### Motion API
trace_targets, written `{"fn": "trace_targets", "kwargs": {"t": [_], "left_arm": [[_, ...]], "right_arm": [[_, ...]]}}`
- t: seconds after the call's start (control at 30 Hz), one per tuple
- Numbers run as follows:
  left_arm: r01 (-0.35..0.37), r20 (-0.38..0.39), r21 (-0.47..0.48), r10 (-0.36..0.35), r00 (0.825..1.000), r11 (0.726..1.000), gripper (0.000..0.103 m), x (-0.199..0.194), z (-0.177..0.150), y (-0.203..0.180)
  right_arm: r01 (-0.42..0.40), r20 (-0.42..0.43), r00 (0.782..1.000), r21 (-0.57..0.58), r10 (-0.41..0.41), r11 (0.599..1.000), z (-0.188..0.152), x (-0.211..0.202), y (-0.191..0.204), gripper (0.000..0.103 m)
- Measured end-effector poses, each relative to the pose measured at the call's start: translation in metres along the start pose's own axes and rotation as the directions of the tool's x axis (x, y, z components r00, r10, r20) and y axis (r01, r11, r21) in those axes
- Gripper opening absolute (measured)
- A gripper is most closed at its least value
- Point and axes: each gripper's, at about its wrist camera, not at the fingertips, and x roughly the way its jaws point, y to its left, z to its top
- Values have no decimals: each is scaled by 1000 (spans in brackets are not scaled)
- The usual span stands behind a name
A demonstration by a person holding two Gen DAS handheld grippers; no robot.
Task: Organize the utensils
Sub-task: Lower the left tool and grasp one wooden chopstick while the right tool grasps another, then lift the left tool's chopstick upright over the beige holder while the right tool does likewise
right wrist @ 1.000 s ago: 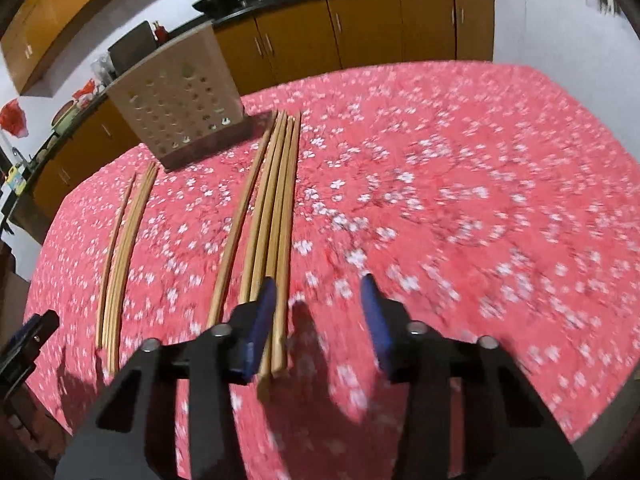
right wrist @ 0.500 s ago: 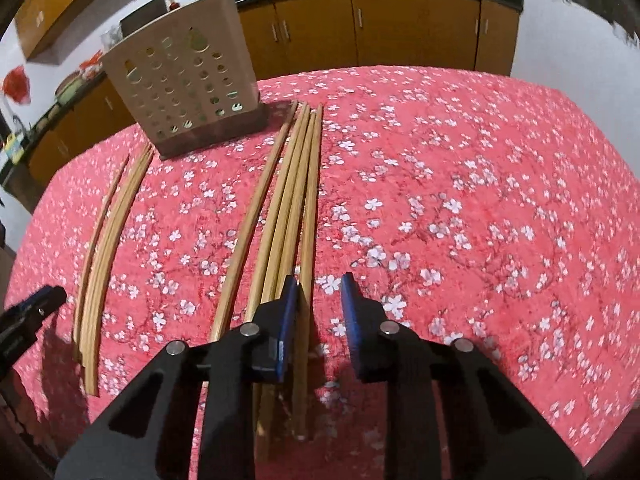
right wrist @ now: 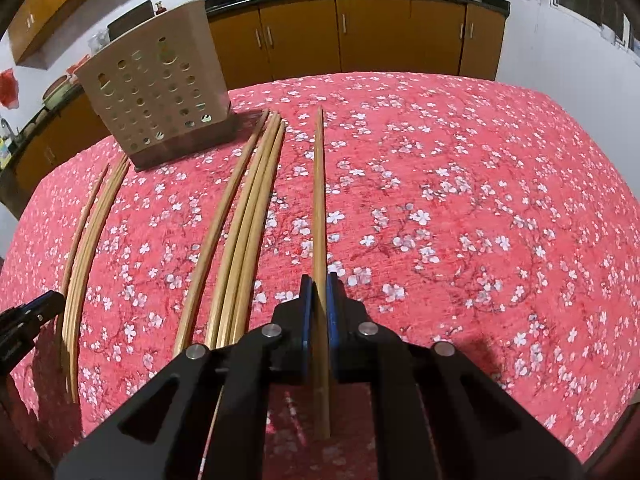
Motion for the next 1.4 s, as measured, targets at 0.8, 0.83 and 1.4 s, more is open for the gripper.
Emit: {"fn": "trace_targets", "kwargs": {"t": [0.8,0.83,1.4], "left_arm": [[-17,84,-40,21,996,999,11,-2,1,53],[-20,86,-38,23,996,999,12,-4,-1,53],[-74,90,10,72,993,997,8,-30,-14,43]], "right_arm": [[-39,35,999,-4,39,999,1,-3,-23,9],[-37,35,999,-6,38,999,-1,-4,-21,9],[-24,178,984,-38,30,999,4,-48,-22,8]]}}
